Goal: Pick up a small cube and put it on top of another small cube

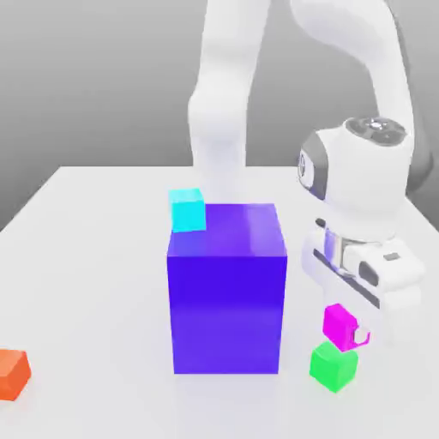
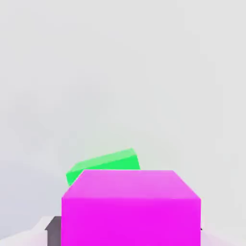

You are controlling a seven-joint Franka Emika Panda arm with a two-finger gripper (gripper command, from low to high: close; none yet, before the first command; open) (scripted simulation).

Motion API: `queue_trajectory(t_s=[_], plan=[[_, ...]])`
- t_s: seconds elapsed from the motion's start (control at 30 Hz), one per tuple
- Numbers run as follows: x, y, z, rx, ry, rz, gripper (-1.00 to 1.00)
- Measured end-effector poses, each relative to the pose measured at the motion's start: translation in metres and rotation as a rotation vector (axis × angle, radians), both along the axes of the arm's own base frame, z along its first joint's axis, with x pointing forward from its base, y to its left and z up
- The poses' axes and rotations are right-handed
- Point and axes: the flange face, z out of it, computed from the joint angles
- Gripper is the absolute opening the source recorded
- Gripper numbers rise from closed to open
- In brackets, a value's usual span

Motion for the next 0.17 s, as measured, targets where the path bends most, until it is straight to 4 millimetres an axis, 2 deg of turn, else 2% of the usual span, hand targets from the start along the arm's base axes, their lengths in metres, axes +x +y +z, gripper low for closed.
queue_trajectory(t_s=[0.03, 0.07, 0.17], plan=[[-0.0010, -0.0009, -0.0067, -0.001, 0.002, -0.001, -1.00], [-0.0022, -0.0020, -0.0131, -0.002, 0.005, -0.003, 1.00], [-0.0022, -0.0020, -0.0131, -0.002, 0.005, -0.003, 1.00]])
